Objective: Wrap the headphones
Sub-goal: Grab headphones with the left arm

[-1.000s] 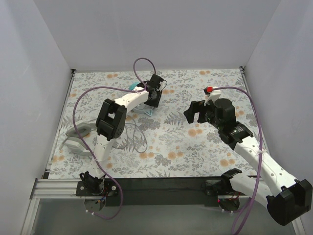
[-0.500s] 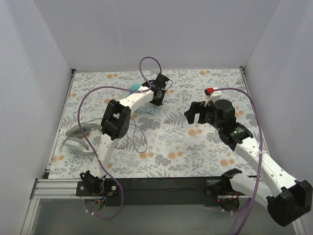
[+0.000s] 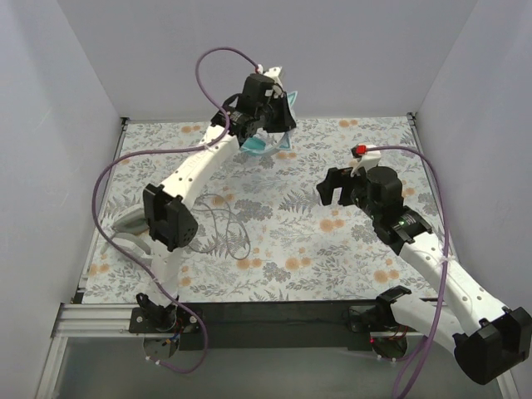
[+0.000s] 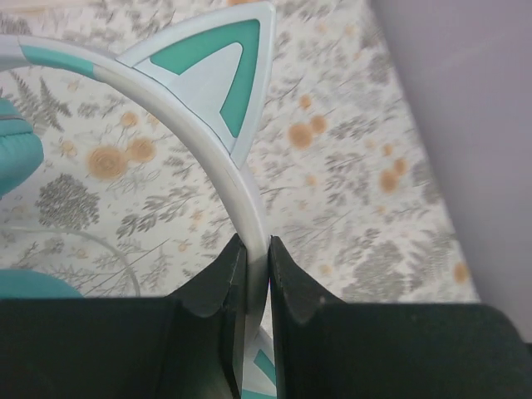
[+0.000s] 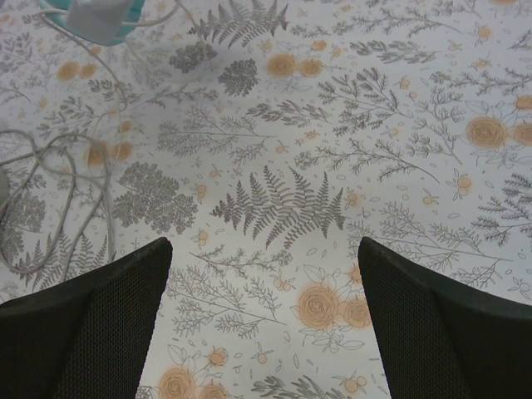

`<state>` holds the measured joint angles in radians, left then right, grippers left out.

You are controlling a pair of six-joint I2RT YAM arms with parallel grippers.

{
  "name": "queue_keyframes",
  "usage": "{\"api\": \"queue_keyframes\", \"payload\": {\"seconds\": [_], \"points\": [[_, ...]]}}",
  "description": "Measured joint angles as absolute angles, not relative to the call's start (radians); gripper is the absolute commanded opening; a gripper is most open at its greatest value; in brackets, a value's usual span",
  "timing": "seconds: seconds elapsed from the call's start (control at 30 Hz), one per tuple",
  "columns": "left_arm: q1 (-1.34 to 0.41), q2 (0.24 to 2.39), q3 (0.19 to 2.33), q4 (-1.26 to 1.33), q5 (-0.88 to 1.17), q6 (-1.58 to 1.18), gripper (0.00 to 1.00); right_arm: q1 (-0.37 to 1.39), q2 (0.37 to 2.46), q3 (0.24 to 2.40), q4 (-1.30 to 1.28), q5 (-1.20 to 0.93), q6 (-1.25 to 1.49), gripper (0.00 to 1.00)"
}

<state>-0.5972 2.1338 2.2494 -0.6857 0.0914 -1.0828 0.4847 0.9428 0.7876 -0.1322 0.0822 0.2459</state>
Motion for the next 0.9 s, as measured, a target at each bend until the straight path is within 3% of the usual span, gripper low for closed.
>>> {"api": "queue_keyframes", "payload": {"seconds": [0.23, 0.5, 0.67, 0.9], "points": [[-0.575, 1.863, 2.155, -0.505, 0.17, -1.243, 0.0, 0.484, 0.936, 0.861, -0.063, 0.078, 0.236, 0.98], [-0.47, 1.557, 1.799, -0.232, 0.246, -1.546, 0.0, 0.479, 0.969, 0.876, 0.147, -0.049, 0.282, 0.95], [-0.408, 1.475, 1.639, -0.079, 0.271, -1.72, 0.0, 0.478, 1.07, 0.896, 0.282, -0.162, 0.345, 0.92], [-0.39, 1.456, 1.593, -0.006, 0.341, -1.845, 0.0, 0.484, 1.182, 0.951, 0.392, -0.259, 0.393, 0.88]]}}
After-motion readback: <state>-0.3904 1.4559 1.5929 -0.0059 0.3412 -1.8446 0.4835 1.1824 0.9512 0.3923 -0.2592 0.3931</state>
